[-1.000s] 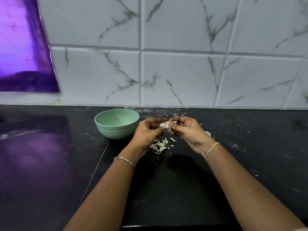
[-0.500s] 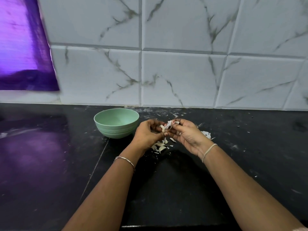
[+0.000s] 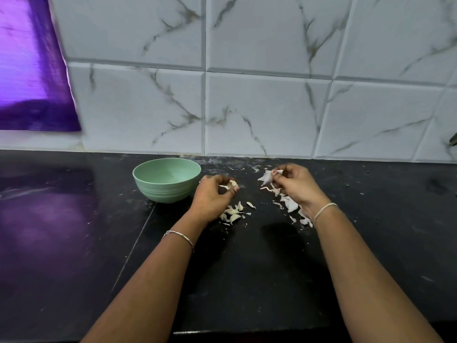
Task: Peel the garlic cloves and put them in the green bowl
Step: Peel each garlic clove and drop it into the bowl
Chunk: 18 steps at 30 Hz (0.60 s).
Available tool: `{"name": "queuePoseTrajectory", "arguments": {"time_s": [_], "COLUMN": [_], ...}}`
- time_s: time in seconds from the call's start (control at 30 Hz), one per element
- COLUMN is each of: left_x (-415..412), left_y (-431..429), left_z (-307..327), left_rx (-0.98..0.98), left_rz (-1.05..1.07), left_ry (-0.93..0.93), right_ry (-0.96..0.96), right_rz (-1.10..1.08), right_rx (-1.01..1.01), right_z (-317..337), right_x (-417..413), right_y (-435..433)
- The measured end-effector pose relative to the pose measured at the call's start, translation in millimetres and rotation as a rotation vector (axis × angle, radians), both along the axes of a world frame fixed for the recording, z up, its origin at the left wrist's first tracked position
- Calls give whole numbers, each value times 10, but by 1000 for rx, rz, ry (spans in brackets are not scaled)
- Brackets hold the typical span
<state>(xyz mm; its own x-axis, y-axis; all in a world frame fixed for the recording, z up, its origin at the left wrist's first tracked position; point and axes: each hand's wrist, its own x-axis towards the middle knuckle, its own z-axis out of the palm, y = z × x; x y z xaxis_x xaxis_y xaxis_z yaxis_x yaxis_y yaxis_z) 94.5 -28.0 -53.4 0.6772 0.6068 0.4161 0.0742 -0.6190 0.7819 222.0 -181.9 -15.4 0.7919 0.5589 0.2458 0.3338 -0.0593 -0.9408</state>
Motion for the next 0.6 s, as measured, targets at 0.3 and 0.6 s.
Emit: {"name": "queuePoseTrajectory", "arguments": {"time_s": [0.3, 0.6], "left_x": [-66, -127], "left_y": [-37, -12], "left_z": [12, 33], "left_rx": [-54, -83], "left_rz": [73, 114], "left_ry": [34, 31], "right_ry": [-350, -402], "right_rz": [-366, -509], "right_rx": [-539, -456], "right_z": [-89, -84], "right_x": [266, 321], "right_y": [-334, -338]}}
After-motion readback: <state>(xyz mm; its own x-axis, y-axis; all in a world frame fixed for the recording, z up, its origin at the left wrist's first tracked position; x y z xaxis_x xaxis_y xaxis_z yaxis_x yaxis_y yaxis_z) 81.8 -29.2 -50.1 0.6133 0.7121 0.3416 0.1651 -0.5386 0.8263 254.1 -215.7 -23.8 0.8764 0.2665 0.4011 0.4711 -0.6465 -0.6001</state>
